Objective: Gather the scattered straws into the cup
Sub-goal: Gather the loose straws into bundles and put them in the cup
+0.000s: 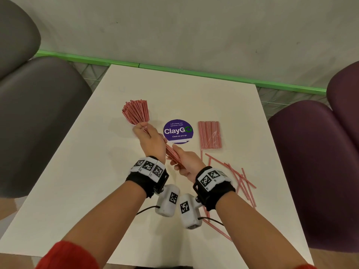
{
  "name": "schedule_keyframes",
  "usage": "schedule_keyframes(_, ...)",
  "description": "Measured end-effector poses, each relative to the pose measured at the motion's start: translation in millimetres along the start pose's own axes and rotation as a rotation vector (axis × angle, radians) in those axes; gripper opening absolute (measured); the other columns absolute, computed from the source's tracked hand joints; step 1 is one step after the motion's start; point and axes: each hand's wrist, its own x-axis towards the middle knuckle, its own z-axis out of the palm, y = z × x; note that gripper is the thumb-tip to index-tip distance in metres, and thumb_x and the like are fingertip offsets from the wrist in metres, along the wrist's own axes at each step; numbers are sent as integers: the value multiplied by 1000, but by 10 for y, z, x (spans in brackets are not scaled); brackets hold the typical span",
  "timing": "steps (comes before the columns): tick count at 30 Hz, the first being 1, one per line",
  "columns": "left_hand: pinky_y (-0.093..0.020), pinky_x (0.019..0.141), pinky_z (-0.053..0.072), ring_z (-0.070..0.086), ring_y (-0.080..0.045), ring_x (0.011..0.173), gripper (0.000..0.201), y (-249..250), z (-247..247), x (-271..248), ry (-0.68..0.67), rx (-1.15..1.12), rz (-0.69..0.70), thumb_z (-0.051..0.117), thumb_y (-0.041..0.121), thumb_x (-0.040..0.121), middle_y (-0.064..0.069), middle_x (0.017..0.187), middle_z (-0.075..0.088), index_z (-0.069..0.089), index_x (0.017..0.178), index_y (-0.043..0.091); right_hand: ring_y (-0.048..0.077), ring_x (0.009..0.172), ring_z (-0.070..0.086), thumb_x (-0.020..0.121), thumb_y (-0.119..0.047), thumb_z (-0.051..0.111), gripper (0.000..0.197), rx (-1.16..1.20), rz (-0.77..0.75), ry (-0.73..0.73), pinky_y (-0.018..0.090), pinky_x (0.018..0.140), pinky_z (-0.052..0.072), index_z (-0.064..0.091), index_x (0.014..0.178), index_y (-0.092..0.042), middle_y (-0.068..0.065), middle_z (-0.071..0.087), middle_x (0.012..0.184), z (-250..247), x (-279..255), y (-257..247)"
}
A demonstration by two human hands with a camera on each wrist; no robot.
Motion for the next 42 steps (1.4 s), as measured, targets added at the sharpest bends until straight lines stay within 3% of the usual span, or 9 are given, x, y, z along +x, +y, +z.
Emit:
schedule_keyframes(4, -25, 51, 44, 43, -3, 40, 10, 18, -84, 115, -38, -1, 17, 28, 24, 101, 1, 66, 42, 36, 96, 22, 4, 37, 49, 94, -48, 43, 45, 0, 59, -73, 11, 29, 21, 58, 75, -10, 2, 57, 63, 134, 10, -37)
schedule_keyframes(10, -23, 47, 46, 54, -8, 47, 15, -12, -279, 192, -146, 116, 1, 42, 31, 98, 0, 66, 53, 36, 84, 29, 2, 28, 32, 92, -46, 50, 40, 55, 30, -46, 10, 29, 21, 62, 76, -12, -2, 46, 56, 256, 80, -89)
schedule_keyframes(15, -35, 54, 54, 62, -21, 57, 19, -67, -387, 197, -224, 183, 5, 48, 23, 95, -10, 71, 65, 37, 88, 36, 4, 37, 35, 93, -44, 49, 36, 47, -24, 21, 12, 31, 23, 68, 93, -14, 0, 52, 60, 325, 150, -101)
schedule_keyframes(18, -40, 61, 56, 63, -26, 65, 11, -40, -412, 279, -229, 241, 48, 45, 26, 96, -8, 75, 64, 39, 93, 35, 3, 34, 35, 91, -43, 52, 37, 30, -58, 67, 14, 32, 23, 66, 82, -9, 0, 51, 58, 368, 200, -107)
schedule_keyframes(25, -8, 46, 39, 50, -5, 53, 7, 166, -367, 685, -63, 291, 174, 40, 14, 95, 8, 68, 54, 44, 98, 19, 10, 43, 39, 95, -42, 46, 45, -42, -233, 134, 14, 35, 30, 66, 85, -3, 3, 54, 59, 628, 375, -362)
schedule_keyframes(32, -6, 52, 40, 54, -4, 61, 6, 486, -364, 1366, 76, 297, 297, 37, 13, 96, 5, 71, 55, 39, 98, 19, 16, 54, 54, 97, -38, 40, 39, -33, -217, 198, 23, 49, 43, 57, 110, -6, 3, 60, 73, 673, 713, -690)
schedule_keyframes(35, -15, 56, 42, 55, -13, 63, 5, 498, -349, 1560, 23, 357, 377, 40, 17, 97, 4, 74, 54, 36, 97, 18, 14, 54, 54, 94, -35, 50, 37, -123, -205, 247, 25, 56, 50, 52, 116, -5, 4, 61, 81, 697, 868, -741)
schedule_keyframes(39, -14, 53, 36, 47, -10, 60, 5, 312, -350, 1637, -172, 535, 451, 43, 21, 97, 6, 74, 50, 40, 97, 17, 15, 54, 55, 89, -35, 57, 43, -184, -170, 259, 38, 82, 55, 47, 121, -7, 12, 62, 97, 786, 1063, -756)
schedule_keyframes(42, -17, 70, 33, 47, -14, 81, 12, 154, -380, 1623, -265, 691, 476, 45, 19, 96, -3, 94, 55, 49, 103, 10, 16, 54, 55, 89, -28, 59, 42, -183, -118, 253, 35, 77, 56, 44, 123, -9, 15, 62, 100, 833, 1142, -741)
